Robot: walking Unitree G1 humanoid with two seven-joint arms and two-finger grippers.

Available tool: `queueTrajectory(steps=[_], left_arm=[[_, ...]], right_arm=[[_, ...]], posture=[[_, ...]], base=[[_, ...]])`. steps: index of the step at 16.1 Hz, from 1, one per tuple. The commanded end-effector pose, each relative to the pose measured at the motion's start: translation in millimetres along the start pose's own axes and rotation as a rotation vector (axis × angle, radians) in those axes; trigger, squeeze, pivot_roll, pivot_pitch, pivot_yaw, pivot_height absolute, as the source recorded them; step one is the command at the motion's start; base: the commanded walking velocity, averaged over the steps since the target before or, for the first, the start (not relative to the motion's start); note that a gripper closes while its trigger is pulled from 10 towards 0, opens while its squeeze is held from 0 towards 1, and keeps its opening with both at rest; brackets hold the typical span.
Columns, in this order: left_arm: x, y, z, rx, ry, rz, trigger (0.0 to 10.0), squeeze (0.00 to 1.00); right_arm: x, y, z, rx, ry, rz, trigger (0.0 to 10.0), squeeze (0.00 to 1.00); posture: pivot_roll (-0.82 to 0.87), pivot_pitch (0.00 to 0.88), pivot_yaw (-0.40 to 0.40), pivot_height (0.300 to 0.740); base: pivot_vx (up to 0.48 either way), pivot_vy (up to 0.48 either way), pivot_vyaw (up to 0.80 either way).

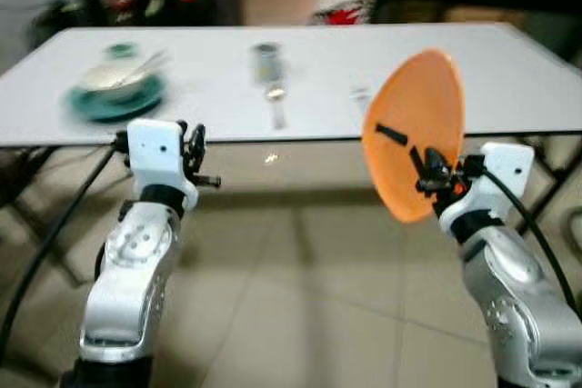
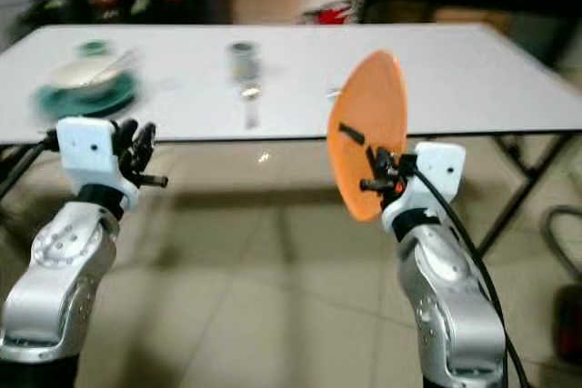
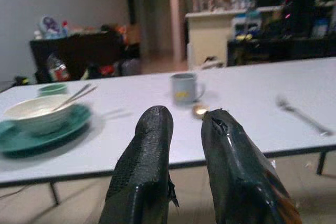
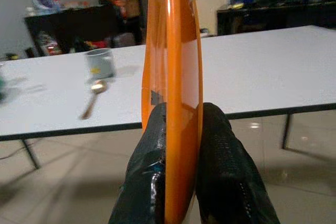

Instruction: Setting the table

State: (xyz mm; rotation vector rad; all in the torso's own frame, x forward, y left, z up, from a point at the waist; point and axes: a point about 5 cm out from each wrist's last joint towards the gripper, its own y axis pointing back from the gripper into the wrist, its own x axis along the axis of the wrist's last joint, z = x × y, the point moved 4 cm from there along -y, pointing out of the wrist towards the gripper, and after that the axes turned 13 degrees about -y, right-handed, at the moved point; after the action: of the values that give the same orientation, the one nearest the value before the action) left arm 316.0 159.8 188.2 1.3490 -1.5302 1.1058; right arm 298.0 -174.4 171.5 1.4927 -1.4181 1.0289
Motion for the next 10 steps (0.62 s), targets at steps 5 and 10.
queueTrajectory(steps=[5, 10], left_arm=[[1.4, -0.5, 3.8, -0.029, 0.001, 0.010, 10.0, 0.00], [-0.2, 0.2, -1.2, -0.010, -0.001, 0.009, 10.0, 0.00]], right_arm=[[7.1, -1.0, -13.2, 0.087, -0.019, 0.011, 10.0, 0.00], [6.0, -3.7, -19.0, 0.133, -0.045, -0.011, 10.0, 0.00]], posture=[[-0.09, 0.000, 0.009, 0.740], [-0.08, 0.000, -0.007, 0.740]], base=[[0.386, 0.000, 0.00], [0.387, 0.000, 0.00]])
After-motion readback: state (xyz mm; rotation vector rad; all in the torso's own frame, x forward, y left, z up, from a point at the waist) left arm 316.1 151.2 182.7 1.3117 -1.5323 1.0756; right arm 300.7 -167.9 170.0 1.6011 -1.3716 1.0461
